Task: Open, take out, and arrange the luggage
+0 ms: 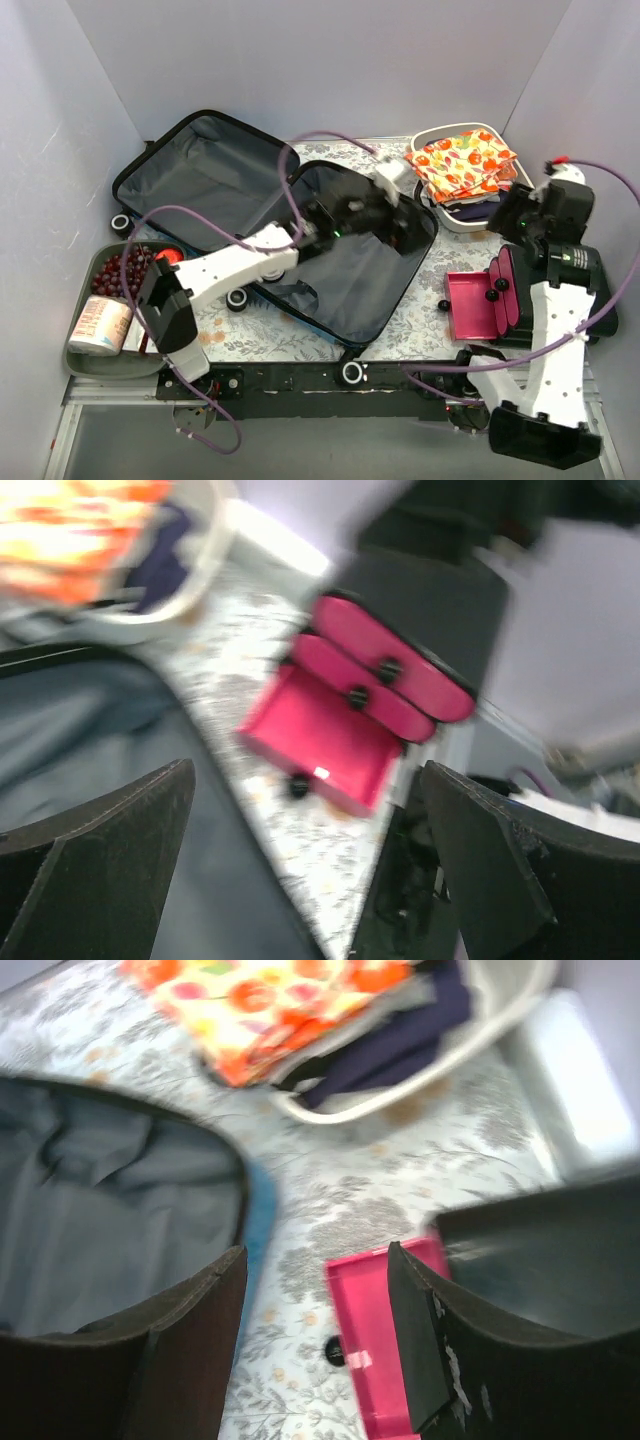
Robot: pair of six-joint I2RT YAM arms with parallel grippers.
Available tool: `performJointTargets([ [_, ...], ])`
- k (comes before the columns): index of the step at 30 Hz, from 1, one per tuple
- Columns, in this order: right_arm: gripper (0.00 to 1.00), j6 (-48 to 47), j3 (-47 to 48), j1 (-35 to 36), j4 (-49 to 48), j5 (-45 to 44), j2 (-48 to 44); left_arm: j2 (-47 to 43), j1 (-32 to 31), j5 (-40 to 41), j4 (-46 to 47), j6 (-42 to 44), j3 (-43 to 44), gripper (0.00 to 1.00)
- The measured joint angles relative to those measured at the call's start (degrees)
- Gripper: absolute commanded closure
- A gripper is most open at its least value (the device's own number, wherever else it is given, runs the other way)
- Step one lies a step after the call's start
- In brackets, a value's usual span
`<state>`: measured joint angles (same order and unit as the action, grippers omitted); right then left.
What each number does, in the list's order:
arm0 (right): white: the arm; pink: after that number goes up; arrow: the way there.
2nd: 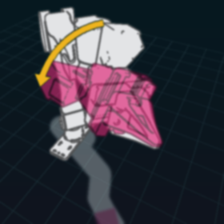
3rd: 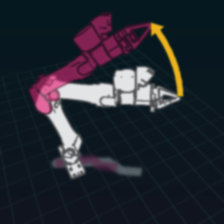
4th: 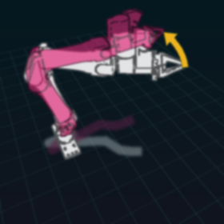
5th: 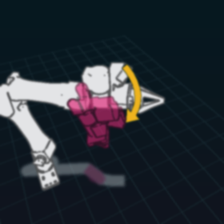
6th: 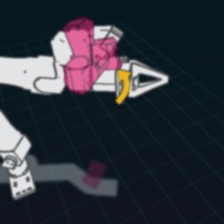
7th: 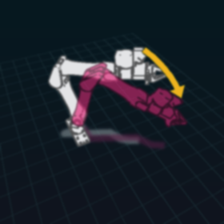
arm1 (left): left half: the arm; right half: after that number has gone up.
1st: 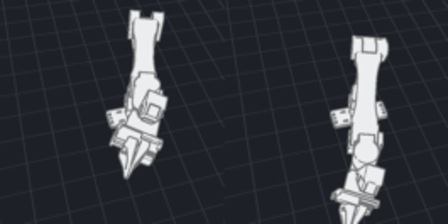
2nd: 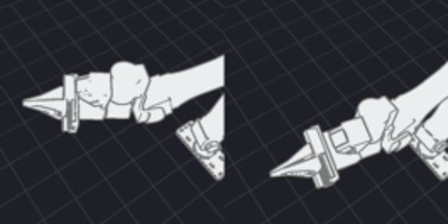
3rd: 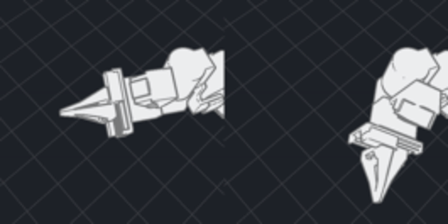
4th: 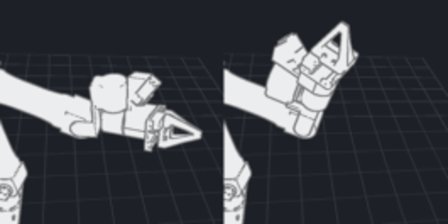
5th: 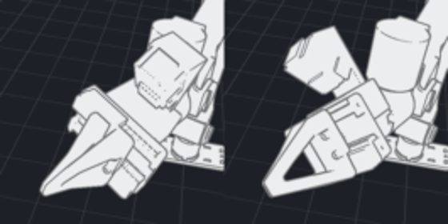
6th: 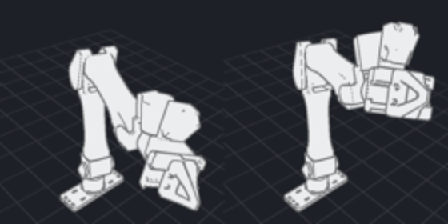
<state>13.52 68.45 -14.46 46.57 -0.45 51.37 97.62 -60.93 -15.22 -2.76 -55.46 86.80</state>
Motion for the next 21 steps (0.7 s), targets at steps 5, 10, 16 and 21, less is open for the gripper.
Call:
performJointTargets([
  [5, 0.33, -0.15, 1.99, 21.9, -2.32, -4.13, 5.97, -5.55, 17.46, 5.51, -7.74, -8.85, -1.73, 0.02],
  [10, 0.27, -1.66, 1.68, 39.45, -7.8, -5.22, 18.88, -10.36, 27.5, 10.75, -17.09, -14.47, -5.81, 0.02],
  [16, 0.09, -5.49, -7.65, 43.54, -22.73, 2.58, 26.38, -11.28, 38.16, 9.88, -23.91, -18.8, -8.55, 0.02],
  [21, 0.07, -11.89, -11.47, 44.24, -32.26, 9.42, 30.16, -6.56, 44.89, 6.36, -24.13, -20.06, -6.32, 0.02],
])
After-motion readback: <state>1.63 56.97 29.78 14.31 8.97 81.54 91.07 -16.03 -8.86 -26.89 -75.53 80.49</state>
